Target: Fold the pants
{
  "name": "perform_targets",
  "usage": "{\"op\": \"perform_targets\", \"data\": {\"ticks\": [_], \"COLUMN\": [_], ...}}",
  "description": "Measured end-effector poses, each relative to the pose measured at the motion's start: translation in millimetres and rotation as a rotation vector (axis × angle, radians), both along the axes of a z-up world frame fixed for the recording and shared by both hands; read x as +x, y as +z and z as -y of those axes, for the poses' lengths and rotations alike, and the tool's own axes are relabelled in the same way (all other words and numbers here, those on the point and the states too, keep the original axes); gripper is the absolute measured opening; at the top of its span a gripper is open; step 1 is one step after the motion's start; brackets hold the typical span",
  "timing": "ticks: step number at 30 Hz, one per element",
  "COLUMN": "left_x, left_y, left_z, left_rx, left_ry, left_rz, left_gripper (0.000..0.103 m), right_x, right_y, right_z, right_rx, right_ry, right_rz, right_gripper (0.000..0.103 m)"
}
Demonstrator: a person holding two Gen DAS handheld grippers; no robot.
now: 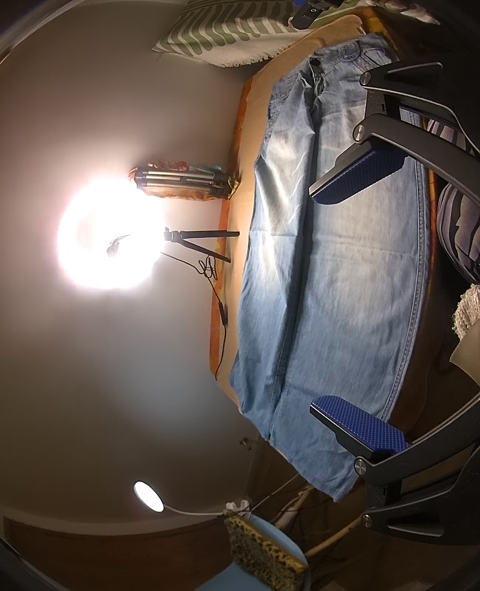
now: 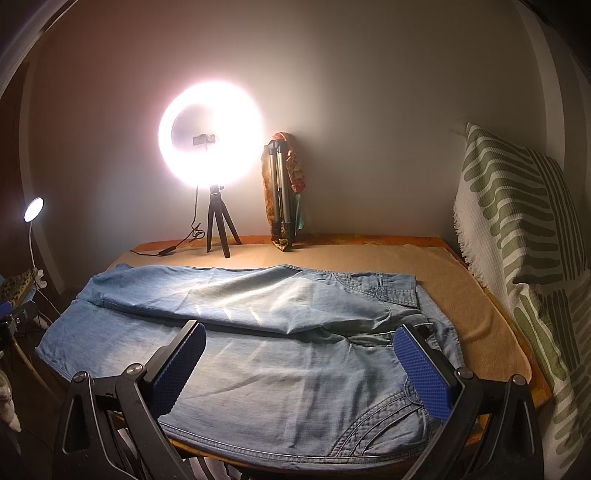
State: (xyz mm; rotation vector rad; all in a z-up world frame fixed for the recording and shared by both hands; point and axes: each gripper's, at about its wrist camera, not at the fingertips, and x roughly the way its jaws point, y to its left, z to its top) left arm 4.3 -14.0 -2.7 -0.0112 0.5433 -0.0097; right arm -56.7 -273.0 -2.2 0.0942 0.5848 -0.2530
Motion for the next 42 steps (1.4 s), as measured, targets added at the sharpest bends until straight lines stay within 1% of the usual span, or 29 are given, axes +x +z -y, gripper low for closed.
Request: {"op": "perform_targets", "data": {"ticks": [42], "left_x": [2.6], "left_y": [-5.7], "left_z": [-5.1], "left_rx": [0.003], "left_ry": [0.002], "left_rz": [-0.015], "left_gripper": [0.103], "right_x": [4.9], "right_y": [-4.0], "right_z": [-2.3], "right_rx": [0.000], "right_ry": [-0.001], "right_rz": [-0.008], "right_gripper": [0.103]}}
